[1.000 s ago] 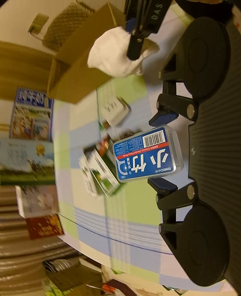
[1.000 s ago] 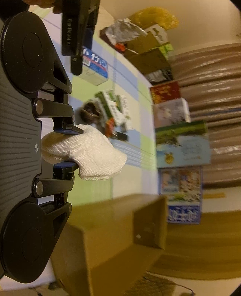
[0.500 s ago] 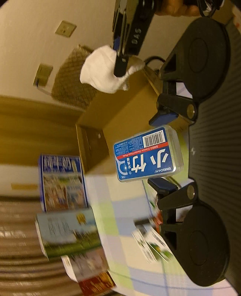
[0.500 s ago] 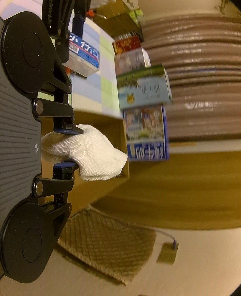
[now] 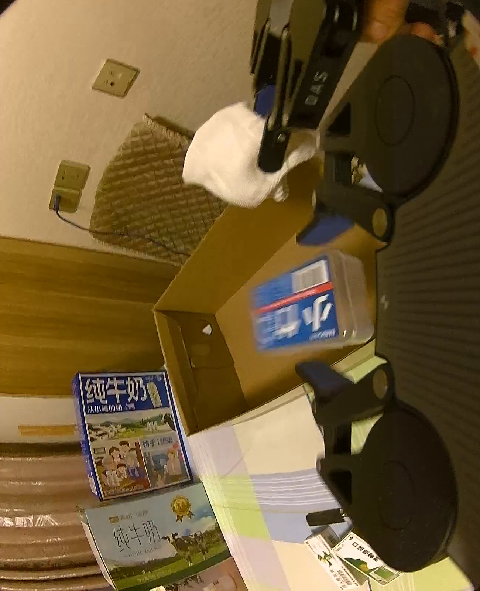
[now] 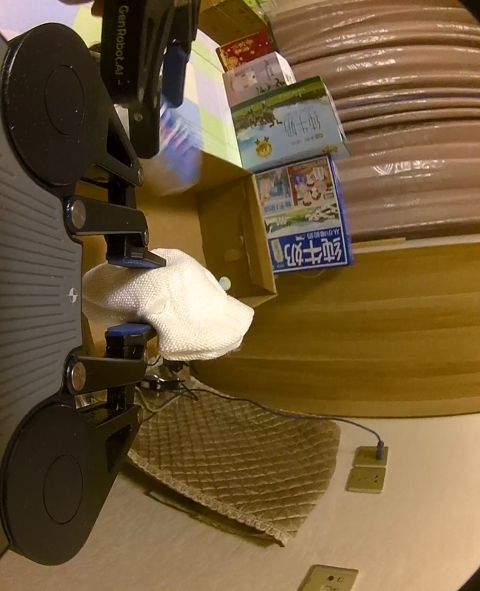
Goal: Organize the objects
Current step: 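Carry both items over the cardboard box and open the left tool, then open the right tool to drop the white cloth into the cardboard box, then withdraw both tools from the cardboard box back over the table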
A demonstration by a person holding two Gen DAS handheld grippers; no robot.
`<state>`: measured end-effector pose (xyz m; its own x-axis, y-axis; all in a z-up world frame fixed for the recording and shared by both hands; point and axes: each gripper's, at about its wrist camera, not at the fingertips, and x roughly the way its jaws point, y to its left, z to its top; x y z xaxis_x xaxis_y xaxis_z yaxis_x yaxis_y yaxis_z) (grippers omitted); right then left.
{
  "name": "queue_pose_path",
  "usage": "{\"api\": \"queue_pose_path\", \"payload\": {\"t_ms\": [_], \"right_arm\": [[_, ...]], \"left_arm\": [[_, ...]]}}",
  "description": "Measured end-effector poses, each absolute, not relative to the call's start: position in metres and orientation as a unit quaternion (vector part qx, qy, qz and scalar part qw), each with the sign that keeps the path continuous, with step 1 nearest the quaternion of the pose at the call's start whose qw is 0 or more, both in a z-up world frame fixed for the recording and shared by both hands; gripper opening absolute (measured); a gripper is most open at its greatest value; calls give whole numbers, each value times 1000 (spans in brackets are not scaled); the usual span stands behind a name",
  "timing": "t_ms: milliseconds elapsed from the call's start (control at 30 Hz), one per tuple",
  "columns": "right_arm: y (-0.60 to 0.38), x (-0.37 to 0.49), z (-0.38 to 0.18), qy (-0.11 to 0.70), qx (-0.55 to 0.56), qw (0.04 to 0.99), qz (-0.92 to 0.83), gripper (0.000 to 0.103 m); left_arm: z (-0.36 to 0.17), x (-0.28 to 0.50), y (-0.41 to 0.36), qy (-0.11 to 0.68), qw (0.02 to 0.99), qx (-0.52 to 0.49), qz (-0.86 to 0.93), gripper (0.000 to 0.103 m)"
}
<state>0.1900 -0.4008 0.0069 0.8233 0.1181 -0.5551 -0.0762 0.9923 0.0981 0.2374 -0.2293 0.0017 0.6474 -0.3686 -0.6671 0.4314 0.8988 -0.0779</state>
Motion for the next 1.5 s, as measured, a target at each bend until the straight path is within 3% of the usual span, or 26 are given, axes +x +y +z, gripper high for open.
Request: {"api": "queue_pose_path", "payload": {"t_ms": [433, 467, 500, 567, 1033, 1367, 1500], "right_arm": [[-390, 205, 0, 297, 49, 951, 75, 27], [-389, 207, 0, 294, 53, 951, 81, 33], [-389, 207, 0, 291, 56, 951, 84, 46], [-389, 206, 3, 279, 59, 955, 81, 61], [-369, 130, 25, 271, 91, 954, 92, 65], [-326, 79, 34, 280, 87, 947, 134, 79], [-309, 67, 33, 286, 80, 943, 153, 89]], "left_arm": [[11, 223, -179, 350, 918, 11, -184, 71], [11, 220, -175, 350, 920, 9, -178, 72], [12, 218, -171, 350, 921, 8, -173, 74], [12, 213, -163, 350, 922, 5, -167, 75], [10, 149, -80, 361, 927, -44, -90, 83], [20, 96, -42, 351, 933, -44, -64, 88], [24, 82, -31, 347, 935, -47, -55, 90]]}}
